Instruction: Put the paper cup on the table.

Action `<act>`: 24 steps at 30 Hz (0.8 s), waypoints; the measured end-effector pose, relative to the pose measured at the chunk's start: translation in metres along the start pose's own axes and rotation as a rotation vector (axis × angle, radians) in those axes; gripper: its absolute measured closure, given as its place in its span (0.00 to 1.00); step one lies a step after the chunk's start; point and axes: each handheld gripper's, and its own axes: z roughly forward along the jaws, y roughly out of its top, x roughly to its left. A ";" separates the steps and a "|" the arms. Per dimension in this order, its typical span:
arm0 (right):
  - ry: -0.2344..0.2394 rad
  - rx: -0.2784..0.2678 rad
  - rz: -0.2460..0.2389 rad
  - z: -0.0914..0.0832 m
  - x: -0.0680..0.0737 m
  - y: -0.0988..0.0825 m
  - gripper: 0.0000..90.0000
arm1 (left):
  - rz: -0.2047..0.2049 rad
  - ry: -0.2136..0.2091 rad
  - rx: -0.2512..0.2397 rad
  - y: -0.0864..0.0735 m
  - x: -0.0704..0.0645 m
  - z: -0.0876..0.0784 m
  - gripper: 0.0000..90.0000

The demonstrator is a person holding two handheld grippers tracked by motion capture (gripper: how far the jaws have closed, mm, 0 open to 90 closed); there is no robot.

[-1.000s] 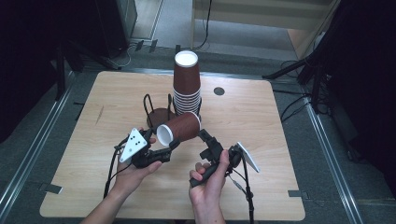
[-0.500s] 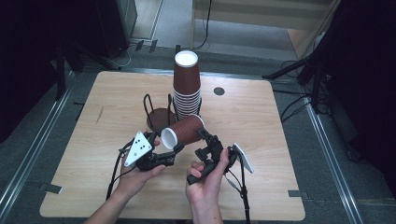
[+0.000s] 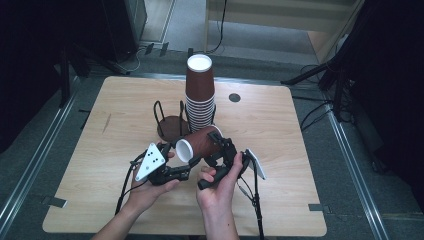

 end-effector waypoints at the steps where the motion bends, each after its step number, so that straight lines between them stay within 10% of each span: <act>1: 0.003 0.001 0.000 0.001 0.000 0.001 0.00 | 0.003 -0.003 -0.003 0.000 0.000 0.000 0.28; 24: 0.013 0.043 0.034 0.008 -0.006 0.009 0.10 | 0.002 -0.016 0.001 0.001 -0.004 -0.002 0.27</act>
